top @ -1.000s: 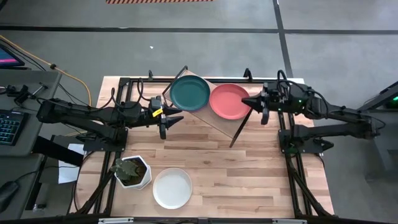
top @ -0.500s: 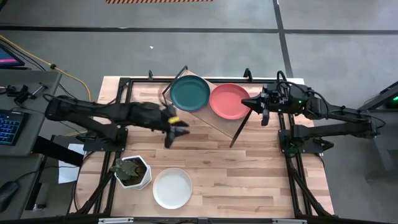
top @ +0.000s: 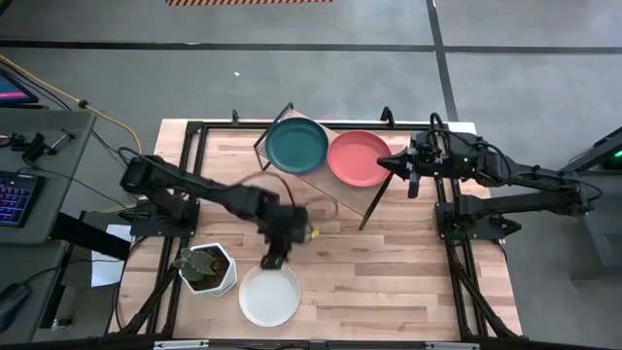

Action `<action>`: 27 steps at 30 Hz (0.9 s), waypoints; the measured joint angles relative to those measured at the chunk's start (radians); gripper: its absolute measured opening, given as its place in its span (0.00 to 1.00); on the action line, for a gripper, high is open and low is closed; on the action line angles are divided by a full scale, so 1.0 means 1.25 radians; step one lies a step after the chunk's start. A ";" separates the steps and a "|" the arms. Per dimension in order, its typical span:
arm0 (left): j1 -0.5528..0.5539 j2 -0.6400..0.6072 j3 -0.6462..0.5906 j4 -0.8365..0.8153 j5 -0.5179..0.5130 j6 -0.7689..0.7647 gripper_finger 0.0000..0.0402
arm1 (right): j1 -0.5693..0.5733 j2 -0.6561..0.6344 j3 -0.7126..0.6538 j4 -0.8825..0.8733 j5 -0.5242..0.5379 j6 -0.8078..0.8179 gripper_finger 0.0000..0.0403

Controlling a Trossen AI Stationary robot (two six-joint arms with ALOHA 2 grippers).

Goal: Place and stack plates onto a shelf
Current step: Stack the white plate on top of the green plate

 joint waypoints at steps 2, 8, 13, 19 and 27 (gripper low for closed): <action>-0.030 0.033 0.000 -0.012 -0.009 0.058 0.37 | 0.000 0.000 0.000 -0.011 0.000 0.000 0.00; -0.097 0.129 0.000 -0.019 -0.150 0.195 0.37 | 0.000 0.000 0.000 -0.031 0.000 0.001 0.00; -0.121 0.195 0.000 -0.015 -0.163 0.216 0.37 | 0.000 0.000 0.000 -0.033 0.000 0.001 0.00; -0.128 0.241 0.001 -0.016 -0.164 0.200 0.37 | 0.000 0.000 0.000 -0.038 0.000 0.002 0.00; -0.128 0.247 0.002 -0.015 -0.170 0.171 0.27 | 0.000 0.000 0.000 -0.048 0.000 0.002 0.00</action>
